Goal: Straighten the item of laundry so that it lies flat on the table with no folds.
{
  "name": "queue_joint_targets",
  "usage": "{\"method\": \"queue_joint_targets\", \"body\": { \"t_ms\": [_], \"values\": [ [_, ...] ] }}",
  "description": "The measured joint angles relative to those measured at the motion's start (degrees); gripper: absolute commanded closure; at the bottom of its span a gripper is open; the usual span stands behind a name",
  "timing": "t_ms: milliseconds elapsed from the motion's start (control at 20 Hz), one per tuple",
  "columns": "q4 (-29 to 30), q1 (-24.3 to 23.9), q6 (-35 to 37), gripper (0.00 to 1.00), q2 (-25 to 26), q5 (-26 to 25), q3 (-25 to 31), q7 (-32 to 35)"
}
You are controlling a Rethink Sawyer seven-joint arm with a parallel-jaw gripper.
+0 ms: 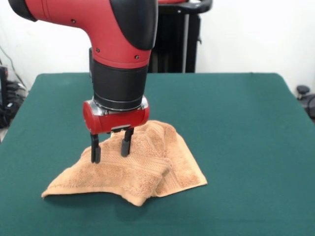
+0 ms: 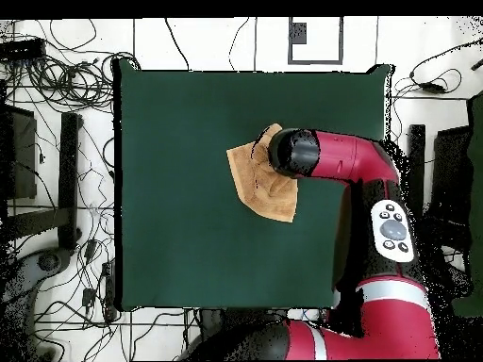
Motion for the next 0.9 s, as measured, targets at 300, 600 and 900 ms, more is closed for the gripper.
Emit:
{"method": "queue_joint_targets", "body": {
  "t_ms": [300, 600, 900],
  "values": [
    [-3.2, 0.6, 1.4, 0.0, 1.4, 1.0, -0.1, 0.0],
    [-5.3, 1.5, 1.9, 0.0, 3.4, 1.4, -0.1, 0.0],
    [-3.4, 1.5, 2.2, 0.0, 2.4, 1.5, -0.2, 0.0]
  ]
}}
